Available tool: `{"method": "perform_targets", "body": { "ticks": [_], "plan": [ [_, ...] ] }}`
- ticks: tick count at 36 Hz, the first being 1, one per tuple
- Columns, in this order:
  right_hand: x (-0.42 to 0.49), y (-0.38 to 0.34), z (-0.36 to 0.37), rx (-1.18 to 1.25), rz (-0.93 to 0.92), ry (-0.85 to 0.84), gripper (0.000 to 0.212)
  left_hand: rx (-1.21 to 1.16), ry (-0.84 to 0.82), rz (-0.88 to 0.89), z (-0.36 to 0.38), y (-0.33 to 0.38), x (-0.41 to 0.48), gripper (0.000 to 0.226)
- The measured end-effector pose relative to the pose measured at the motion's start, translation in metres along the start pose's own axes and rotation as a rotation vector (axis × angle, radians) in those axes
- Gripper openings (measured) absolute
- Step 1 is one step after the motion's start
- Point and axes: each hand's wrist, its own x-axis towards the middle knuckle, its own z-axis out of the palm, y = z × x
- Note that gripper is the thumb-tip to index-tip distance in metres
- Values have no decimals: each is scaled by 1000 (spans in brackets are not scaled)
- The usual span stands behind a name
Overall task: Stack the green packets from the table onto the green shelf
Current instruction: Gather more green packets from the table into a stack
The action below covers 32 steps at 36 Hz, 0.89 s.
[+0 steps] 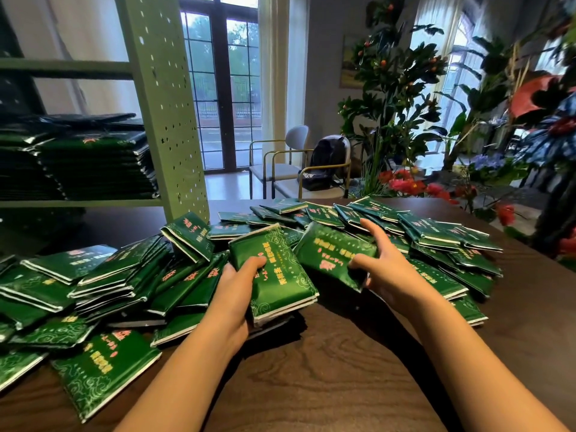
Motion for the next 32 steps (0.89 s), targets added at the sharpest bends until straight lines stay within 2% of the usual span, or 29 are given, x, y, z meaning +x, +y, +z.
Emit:
{"method": "perform_targets", "body": {
  "ticks": [2,4,7,8,10,11,12,14,15,16,19,23,28,32],
  "plan": [
    [0,-3,-1,55,-22,87,62,-21,12,-16,-2,-2,4,41],
    [-2,-6,0,131,-29,141,47,-14,16,-17,-2,-2,5,41],
    [-4,-8,4,237,-38,170,33,2,2,-7,1,-1,2,74],
    [-4,-6,6,244,-43,179,31,10,3,-10,1,-1,2,71],
    [-3,-5,10,226,-55,203,30,-5,4,-5,2,-1,2,35],
    [-4,-5,13,225,-65,201,32,-4,12,-16,1,-2,3,28],
    [-6,-5,15,238,-73,183,34,15,13,-17,1,-2,2,35],
    [-10,-7,21,277,-68,117,31,45,7,-7,2,-3,3,80],
    [-14,-8,25,283,-74,72,32,53,1,1,2,-3,4,95],
    [-16,-9,29,271,-87,36,36,49,15,18,3,-3,3,98],
    [-23,-8,36,117,-183,-20,51,5,33,63,6,-3,0,96],
    [-28,-5,44,-132,-349,-82,68,24,67,150,11,-4,-5,69],
    [-30,-1,48,-318,-413,-210,80,102,105,168,12,-5,-4,65],
    [-36,-6,49,-478,-384,-294,84,128,68,145,13,-3,-7,64]
  ]
}}
